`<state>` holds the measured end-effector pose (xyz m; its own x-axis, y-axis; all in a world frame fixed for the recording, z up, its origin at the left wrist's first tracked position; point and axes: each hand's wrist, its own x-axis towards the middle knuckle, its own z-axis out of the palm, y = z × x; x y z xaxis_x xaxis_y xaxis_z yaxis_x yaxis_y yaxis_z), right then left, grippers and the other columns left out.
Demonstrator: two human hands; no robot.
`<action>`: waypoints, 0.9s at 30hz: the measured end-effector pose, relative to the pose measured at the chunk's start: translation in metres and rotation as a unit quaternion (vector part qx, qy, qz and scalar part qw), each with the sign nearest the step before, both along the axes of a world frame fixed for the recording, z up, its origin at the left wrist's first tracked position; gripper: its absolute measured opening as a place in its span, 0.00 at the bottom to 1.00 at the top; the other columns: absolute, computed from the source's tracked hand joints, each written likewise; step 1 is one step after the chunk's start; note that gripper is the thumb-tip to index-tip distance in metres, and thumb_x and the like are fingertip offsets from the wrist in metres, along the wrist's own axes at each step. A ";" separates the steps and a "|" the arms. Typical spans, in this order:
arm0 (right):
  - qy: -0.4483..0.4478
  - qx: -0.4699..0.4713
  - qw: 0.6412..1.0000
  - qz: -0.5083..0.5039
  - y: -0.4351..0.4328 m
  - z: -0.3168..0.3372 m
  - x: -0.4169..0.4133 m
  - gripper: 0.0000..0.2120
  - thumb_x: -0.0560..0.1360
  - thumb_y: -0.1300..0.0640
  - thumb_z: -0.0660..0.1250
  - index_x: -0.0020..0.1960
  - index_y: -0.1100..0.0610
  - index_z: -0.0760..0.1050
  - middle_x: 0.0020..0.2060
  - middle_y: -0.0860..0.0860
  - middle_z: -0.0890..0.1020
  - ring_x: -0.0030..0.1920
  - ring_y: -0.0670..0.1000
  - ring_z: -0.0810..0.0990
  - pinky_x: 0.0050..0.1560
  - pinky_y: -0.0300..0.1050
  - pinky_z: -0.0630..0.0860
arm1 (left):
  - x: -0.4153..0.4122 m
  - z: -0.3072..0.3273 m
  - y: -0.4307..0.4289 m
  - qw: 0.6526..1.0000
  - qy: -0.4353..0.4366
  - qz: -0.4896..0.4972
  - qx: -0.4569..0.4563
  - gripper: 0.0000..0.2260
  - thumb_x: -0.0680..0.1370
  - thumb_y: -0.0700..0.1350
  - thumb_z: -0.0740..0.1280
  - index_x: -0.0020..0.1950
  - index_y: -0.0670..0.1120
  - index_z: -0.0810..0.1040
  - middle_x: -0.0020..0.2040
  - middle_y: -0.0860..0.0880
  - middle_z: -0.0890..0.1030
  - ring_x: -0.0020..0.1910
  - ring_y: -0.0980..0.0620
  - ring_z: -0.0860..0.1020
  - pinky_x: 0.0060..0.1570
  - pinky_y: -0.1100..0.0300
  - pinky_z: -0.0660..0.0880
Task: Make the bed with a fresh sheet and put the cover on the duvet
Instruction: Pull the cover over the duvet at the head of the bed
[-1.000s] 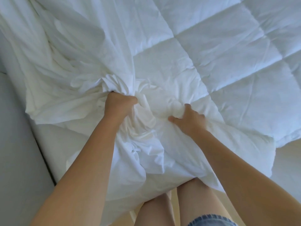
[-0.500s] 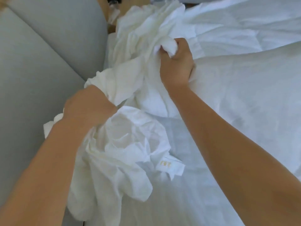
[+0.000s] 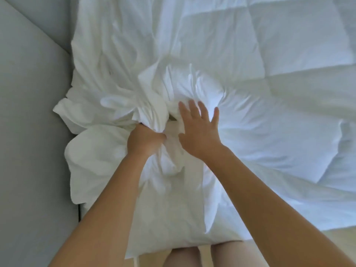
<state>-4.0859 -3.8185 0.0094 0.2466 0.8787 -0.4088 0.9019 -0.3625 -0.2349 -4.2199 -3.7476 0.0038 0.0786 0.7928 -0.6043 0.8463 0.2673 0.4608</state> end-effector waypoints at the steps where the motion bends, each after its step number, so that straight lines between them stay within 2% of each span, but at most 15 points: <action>1: -0.036 -0.019 0.999 -0.019 -0.019 0.005 0.002 0.40 0.76 0.43 0.60 0.77 0.51 0.38 0.76 0.54 0.48 0.75 0.58 0.47 0.71 0.64 0.45 | 0.000 0.000 -0.001 1.000 -0.014 0.013 -0.002 0.09 0.65 0.44 0.71 0.38 0.51 0.72 0.37 0.50 0.78 0.35 0.52 0.77 0.37 0.56 0.76; 3: -0.028 -0.071 0.993 -0.094 -0.057 0.013 -0.002 0.44 0.71 0.32 0.59 0.75 0.52 0.42 0.69 0.55 0.59 0.69 0.59 0.60 0.60 0.58 0.65 | -0.002 0.002 0.001 0.999 -0.035 0.028 -0.002 0.09 0.64 0.42 0.71 0.39 0.51 0.73 0.39 0.48 0.79 0.37 0.51 0.78 0.40 0.54 0.78; 5: 0.070 -0.153 0.971 -0.168 -0.086 0.018 -0.015 0.45 0.68 0.28 0.59 0.72 0.53 0.47 0.58 0.53 0.66 0.59 0.57 0.71 0.45 0.49 0.67 | -0.004 0.004 0.002 0.997 -0.064 0.037 -0.009 0.10 0.64 0.40 0.71 0.40 0.52 0.74 0.40 0.49 0.80 0.40 0.51 0.79 0.42 0.54 0.78; 7: 0.191 -0.222 0.935 -0.199 -0.099 0.016 -0.032 0.38 0.72 0.34 0.61 0.71 0.55 0.51 0.57 0.54 0.72 0.56 0.58 0.75 0.46 0.46 0.69 | -0.004 0.005 0.001 0.996 -0.080 0.045 -0.022 0.10 0.65 0.39 0.72 0.41 0.52 0.75 0.41 0.49 0.80 0.42 0.51 0.79 0.43 0.55 0.78; 8: 0.257 -0.206 0.917 -0.227 -0.098 0.015 -0.037 0.30 0.75 0.42 0.61 0.70 0.56 0.56 0.57 0.55 0.74 0.55 0.58 0.76 0.48 0.46 0.71 | -0.005 0.007 0.002 0.995 -0.084 0.047 -0.030 0.10 0.66 0.39 0.72 0.41 0.51 0.75 0.42 0.49 0.80 0.42 0.51 0.80 0.44 0.54 0.78; 11: 0.370 0.000 0.859 -0.354 -0.066 0.021 -0.032 0.12 0.76 0.60 0.59 0.58 0.59 0.72 0.51 0.55 0.80 0.50 0.57 0.78 0.45 0.44 0.72 | -0.022 0.024 0.013 0.996 -0.075 0.008 -0.048 0.11 0.66 0.39 0.72 0.47 0.49 0.78 0.43 0.48 0.81 0.43 0.50 0.80 0.41 0.57 0.78; 13: 0.392 0.144 0.795 -0.440 -0.020 0.033 -0.018 0.05 0.72 0.61 0.60 0.48 0.58 0.71 0.40 0.52 0.77 0.41 0.55 0.77 0.34 0.43 0.72 | -0.042 0.046 0.025 0.996 -0.073 -0.022 -0.048 0.12 0.66 0.38 0.72 0.47 0.50 0.79 0.43 0.49 0.81 0.42 0.52 0.80 0.39 0.60 0.77; 15: 0.431 0.230 0.735 -0.471 0.029 0.047 -0.009 0.05 0.72 0.59 0.61 0.47 0.55 0.67 0.38 0.50 0.74 0.38 0.53 0.75 0.30 0.45 0.75 | -0.057 0.067 0.032 0.995 -0.092 -0.014 -0.039 0.12 0.67 0.36 0.72 0.44 0.51 0.78 0.43 0.48 0.81 0.38 0.54 0.80 0.36 0.61 0.76; 16: 0.447 0.240 0.725 -0.465 0.050 0.051 -0.011 0.10 0.73 0.58 0.63 0.53 0.55 0.66 0.41 0.50 0.76 0.41 0.54 0.77 0.35 0.49 0.79 | -0.061 0.073 0.031 0.994 -0.106 0.006 -0.029 0.11 0.67 0.36 0.71 0.43 0.49 0.78 0.42 0.47 0.80 0.37 0.53 0.79 0.35 0.61 0.75; 17: 0.449 0.225 0.742 -0.444 0.066 0.051 -0.016 0.17 0.74 0.57 0.63 0.60 0.55 0.64 0.46 0.52 0.77 0.46 0.55 0.78 0.44 0.52 0.80 | -0.062 0.076 0.029 0.992 -0.122 0.029 -0.022 0.09 0.67 0.35 0.71 0.42 0.47 0.77 0.41 0.45 0.79 0.37 0.51 0.78 0.35 0.61 0.73; 19: 0.431 0.146 0.808 -0.374 0.078 0.042 -0.030 0.28 0.75 0.53 0.65 0.70 0.55 0.57 0.55 0.55 0.78 0.54 0.56 0.78 0.57 0.53 0.76 | -0.056 0.073 0.019 0.984 -0.159 0.075 -0.017 0.08 0.65 0.36 0.71 0.42 0.44 0.78 0.39 0.45 0.78 0.38 0.49 0.78 0.36 0.61 0.72; 20: 0.428 0.107 0.831 -0.340 0.074 0.034 -0.036 0.33 0.74 0.51 0.67 0.73 0.54 0.54 0.58 0.56 0.77 0.56 0.56 0.77 0.59 0.52 0.74 | -0.052 0.068 0.014 0.979 -0.175 0.100 -0.014 0.09 0.64 0.37 0.71 0.42 0.43 0.78 0.38 0.45 0.78 0.39 0.48 0.78 0.37 0.61 0.72; 22: 0.444 0.068 0.846 -0.286 0.054 0.016 -0.043 0.39 0.73 0.48 0.69 0.75 0.51 0.50 0.63 0.55 0.74 0.62 0.55 0.74 0.63 0.49 0.72 | -0.045 0.056 0.008 0.967 -0.201 0.154 -0.014 0.10 0.61 0.37 0.71 0.41 0.43 0.79 0.38 0.46 0.80 0.41 0.47 0.79 0.40 0.58 0.73; 25: 0.431 0.063 0.882 -0.182 0.021 -0.006 -0.053 0.40 0.73 0.51 0.70 0.76 0.51 0.50 0.71 0.52 0.66 0.69 0.52 0.67 0.63 0.43 0.67 | -0.042 0.038 0.006 0.951 -0.227 0.208 -0.022 0.10 0.59 0.38 0.70 0.39 0.45 0.80 0.37 0.49 0.82 0.40 0.49 0.81 0.40 0.58 0.75; 27: 0.398 0.071 0.899 -0.165 0.014 -0.015 -0.058 0.33 0.74 0.54 0.68 0.75 0.54 0.57 0.68 0.51 0.70 0.66 0.51 0.70 0.62 0.46 0.71 | -0.042 0.031 0.007 0.949 -0.224 0.219 -0.030 0.12 0.57 0.40 0.68 0.39 0.46 0.80 0.38 0.48 0.82 0.41 0.48 0.81 0.41 0.56 0.76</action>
